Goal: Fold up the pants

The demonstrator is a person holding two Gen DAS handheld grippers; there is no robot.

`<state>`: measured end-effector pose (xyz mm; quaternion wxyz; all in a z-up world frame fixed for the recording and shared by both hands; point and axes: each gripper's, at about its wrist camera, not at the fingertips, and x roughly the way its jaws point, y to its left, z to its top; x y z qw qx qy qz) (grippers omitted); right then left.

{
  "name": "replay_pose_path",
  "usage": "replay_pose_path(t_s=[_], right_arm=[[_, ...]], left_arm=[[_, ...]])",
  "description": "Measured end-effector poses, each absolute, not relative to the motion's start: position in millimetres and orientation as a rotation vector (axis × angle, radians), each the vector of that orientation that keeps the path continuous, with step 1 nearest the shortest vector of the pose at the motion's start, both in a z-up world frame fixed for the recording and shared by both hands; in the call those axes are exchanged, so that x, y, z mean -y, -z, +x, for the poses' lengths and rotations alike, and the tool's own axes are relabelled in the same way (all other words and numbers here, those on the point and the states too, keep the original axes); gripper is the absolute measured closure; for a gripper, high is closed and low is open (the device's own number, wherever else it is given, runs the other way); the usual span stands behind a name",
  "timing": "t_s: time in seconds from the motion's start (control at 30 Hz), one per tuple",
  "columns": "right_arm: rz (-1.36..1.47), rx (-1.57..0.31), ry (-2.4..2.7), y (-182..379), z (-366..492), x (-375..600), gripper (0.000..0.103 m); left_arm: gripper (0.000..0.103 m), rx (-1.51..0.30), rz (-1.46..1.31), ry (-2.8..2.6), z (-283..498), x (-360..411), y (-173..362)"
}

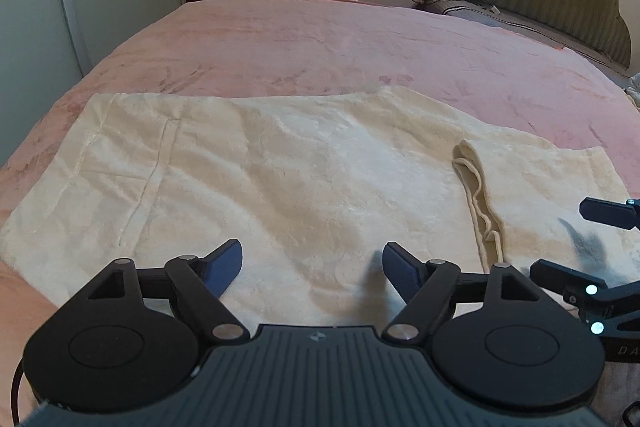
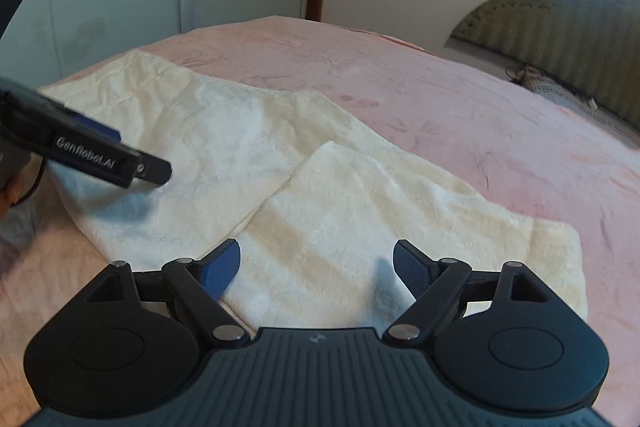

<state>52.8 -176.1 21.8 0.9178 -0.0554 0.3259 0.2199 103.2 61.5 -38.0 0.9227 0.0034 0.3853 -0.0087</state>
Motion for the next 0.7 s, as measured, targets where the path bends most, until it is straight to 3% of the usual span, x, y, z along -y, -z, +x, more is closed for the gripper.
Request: replay_pose_path(t_s=[0.3,0.47,0.7], right_arm=[[-0.32,-0.461,-0.679,-62,21,90,0.019],[-0.645,-0.348,-0.815,-42,-6,7,0.02],[-0.863,-0.233,-0.839,-26,-28,-43,0.02]], left_arm=[[0.019,-0.772,-0.198,-0.141,85,-149,13],[0.019,-0.769,-0.381,-0.171,64,-202,1],[0.019,-0.835,-0.533,-0.141,49,-237,15]])
